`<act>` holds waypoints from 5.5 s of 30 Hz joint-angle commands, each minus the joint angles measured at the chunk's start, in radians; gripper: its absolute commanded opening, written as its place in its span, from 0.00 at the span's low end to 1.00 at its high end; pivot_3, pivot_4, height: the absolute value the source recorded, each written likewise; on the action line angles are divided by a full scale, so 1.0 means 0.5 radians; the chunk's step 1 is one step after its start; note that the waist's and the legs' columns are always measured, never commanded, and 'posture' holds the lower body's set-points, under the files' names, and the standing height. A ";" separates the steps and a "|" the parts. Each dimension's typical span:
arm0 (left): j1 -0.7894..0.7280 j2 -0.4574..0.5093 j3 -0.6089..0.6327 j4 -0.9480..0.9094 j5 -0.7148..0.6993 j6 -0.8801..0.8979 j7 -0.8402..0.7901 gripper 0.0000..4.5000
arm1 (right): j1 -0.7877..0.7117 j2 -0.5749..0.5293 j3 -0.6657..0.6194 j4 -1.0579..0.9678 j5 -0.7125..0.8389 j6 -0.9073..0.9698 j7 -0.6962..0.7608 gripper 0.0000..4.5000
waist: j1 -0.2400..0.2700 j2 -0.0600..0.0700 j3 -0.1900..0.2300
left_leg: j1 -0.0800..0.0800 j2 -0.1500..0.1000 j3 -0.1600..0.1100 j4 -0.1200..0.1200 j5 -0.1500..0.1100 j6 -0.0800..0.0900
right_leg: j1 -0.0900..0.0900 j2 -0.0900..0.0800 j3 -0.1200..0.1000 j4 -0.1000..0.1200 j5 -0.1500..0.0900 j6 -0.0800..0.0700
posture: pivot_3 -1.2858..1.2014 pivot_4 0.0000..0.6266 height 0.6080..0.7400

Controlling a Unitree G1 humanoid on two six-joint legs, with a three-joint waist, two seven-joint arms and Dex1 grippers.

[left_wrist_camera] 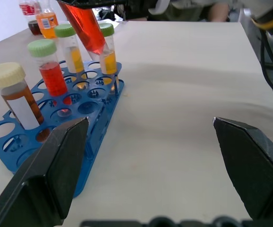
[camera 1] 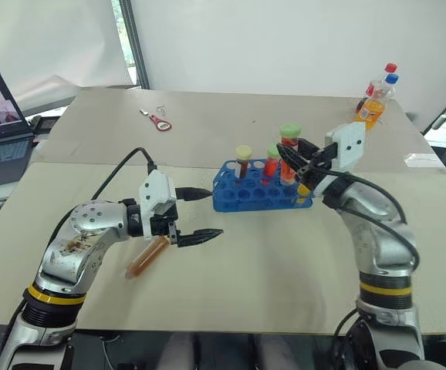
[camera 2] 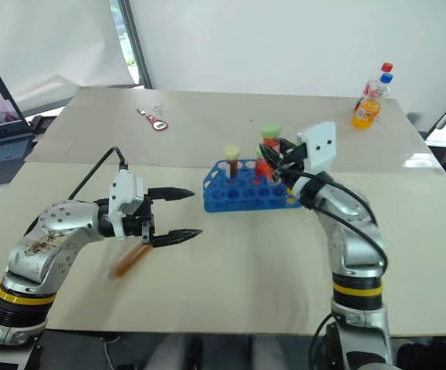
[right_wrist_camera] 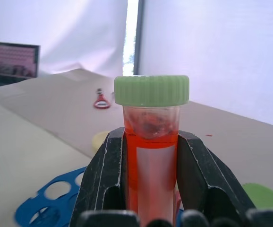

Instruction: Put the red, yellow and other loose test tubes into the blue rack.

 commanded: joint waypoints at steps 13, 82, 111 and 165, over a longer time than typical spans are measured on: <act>-0.044 -0.001 0.034 -0.160 -0.047 0.082 0.069 1.00 | 0.052 0.145 0.156 0.406 -0.184 -0.591 -0.227 0.23 | -0.010 0.000 0.000 | 0.001 0.001 0.003 -0.002 0.001 -0.002 | 0.000 0.000 0.000 0.000 0.000 -0.001 | 0.52 0.24 1.00; -0.603 0.703 -0.880 -0.065 0.197 1.792 0.286 0.74 | 0.267 -1.146 0.174 -1.051 1.191 0.859 0.799 0.92 | 0.027 -0.006 0.007 | -0.001 0.000 -0.006 0.000 0.001 -0.002 | 0.001 0.004 -0.002 0.000 -0.005 -0.004 | 0.52 0.24 1.00; -0.929 -0.576 -0.180 0.799 0.224 -0.087 0.242 0.20 | 0.663 -1.353 -0.309 -1.295 1.197 0.952 0.320 0.92 | 0.045 -0.007 0.008 | -0.016 -0.004 -0.012 0.021 0.000 0.003 | 0.002 0.003 -0.002 0.000 -0.002 0.002 | 0.52 0.24 1.00; -0.680 -1.090 -0.146 1.735 0.733 -1.234 0.435 0.99 | 0.607 -1.112 -0.412 -1.373 1.364 1.144 -0.415 0.92 | 0.045 -0.006 0.007 | -0.018 -0.006 -0.029 0.025 -0.001 0.004 | 0.004 0.002 -0.003 0.000 -0.001 0.004 | 0.52 0.24 1.00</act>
